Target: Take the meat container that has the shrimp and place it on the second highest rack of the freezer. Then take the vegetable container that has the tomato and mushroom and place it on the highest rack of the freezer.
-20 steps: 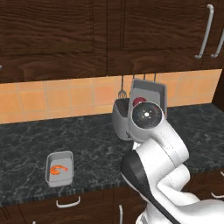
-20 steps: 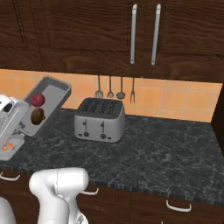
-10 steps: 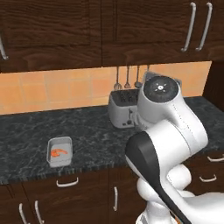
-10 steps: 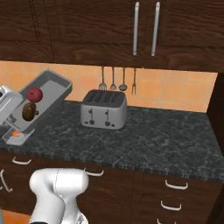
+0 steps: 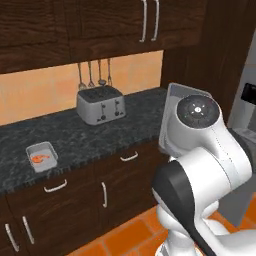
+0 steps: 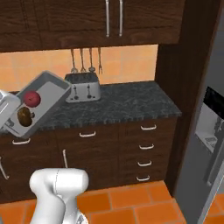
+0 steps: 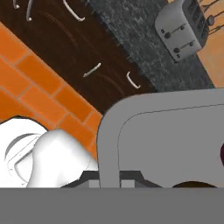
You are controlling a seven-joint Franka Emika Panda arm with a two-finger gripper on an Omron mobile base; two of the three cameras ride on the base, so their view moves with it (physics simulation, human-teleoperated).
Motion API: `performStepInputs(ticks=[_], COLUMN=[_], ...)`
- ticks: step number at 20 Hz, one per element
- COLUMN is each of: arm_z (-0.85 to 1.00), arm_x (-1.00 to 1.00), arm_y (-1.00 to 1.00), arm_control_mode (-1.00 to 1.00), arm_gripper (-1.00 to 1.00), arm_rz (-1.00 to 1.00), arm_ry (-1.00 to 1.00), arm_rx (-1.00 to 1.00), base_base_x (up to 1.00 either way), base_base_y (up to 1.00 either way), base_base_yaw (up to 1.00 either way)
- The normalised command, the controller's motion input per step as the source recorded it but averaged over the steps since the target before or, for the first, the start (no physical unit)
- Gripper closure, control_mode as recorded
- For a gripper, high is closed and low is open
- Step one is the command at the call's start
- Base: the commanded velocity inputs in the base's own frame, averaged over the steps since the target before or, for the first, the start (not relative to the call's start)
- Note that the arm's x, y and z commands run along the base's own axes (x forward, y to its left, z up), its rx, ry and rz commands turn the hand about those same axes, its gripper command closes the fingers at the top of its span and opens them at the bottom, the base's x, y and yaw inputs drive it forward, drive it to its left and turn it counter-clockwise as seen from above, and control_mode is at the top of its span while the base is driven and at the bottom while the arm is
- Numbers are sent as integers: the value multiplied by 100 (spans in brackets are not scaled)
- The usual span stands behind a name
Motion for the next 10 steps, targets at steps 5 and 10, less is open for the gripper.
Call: performStepInputs(ticks=[5, 10], arm_z=[0, 0], arm_x=[0, 0], arm_y=[0, 0], arm_control_mode=[100, 100], arm_gripper=[100, 100], arm_rz=[0, 0], arm_ry=[0, 0], arm_rx=[0, 0], base_base_x=[-68, 24], base_base_y=[14, -38], base_base_yaw=[-85, -73])
